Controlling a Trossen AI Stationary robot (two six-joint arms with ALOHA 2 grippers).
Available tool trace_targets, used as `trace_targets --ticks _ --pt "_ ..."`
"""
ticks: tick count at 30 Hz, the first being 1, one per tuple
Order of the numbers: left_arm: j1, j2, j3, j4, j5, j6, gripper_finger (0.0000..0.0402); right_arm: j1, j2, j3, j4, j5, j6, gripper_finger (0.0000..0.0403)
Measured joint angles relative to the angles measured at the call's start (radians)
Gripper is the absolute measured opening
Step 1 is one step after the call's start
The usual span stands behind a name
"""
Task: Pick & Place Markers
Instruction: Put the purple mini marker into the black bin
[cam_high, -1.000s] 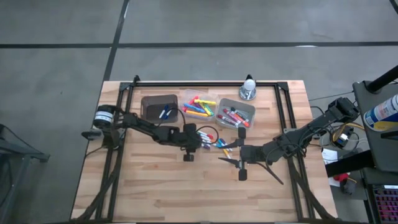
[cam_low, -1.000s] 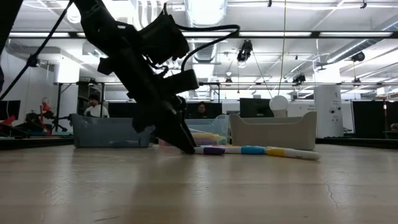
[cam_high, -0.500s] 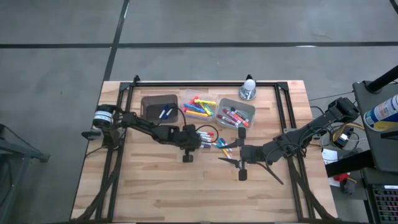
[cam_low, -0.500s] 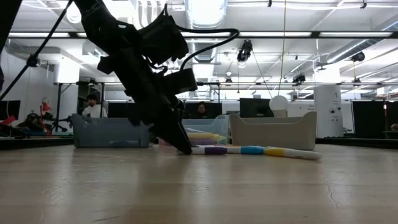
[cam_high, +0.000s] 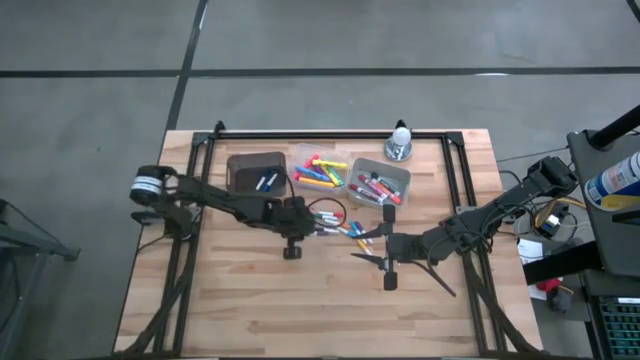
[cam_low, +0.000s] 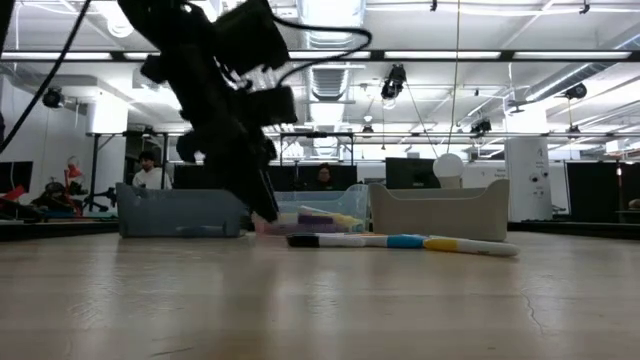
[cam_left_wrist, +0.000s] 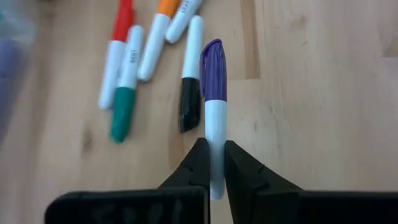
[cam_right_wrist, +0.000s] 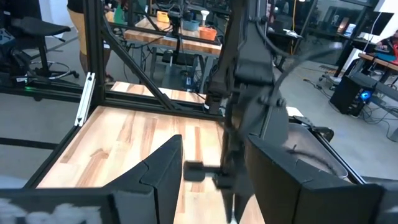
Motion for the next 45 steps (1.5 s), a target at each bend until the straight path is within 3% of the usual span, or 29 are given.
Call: trace_targets --ticks 7,14,17,25,33,40,45 --pt "-0.006 -0.156 0.001 -0.171 -0.081 -0.034 0.0018 0.000 0.000 0.000 0.000 0.000 0.001 0.0166" --pt "0.006 -0.311 0.001 -0.370 -0.436 -0.078 0.0017 0.000 0.000 0.000 0.000 0.000 0.003 0.0166" --pt "0.039 -0.361 -0.005 -0.434 -0.521 -0.117 0.0017 0.000 0.000 0.000 0.000 0.000 0.003 0.0166" --pt "0.231 -0.413 -0.069 -0.478 -0.524 -0.187 0.0024 0.000 0.000 0.000 0.000 0.000 0.003 0.0166" --pt "0.440 -0.398 -0.143 -0.472 -0.311 -0.129 0.0026 0.000 0.000 0.000 0.000 0.000 0.000 0.0166" --pt "0.488 -0.390 -0.144 -0.466 -0.285 -0.161 0.0032 0.000 0.000 0.000 0.000 0.000 0.000 0.0166" --pt "0.496 -0.390 -0.144 -0.456 -0.313 -0.201 0.0062 0.000 0.000 0.000 0.001 0.000 0.003 0.0166"
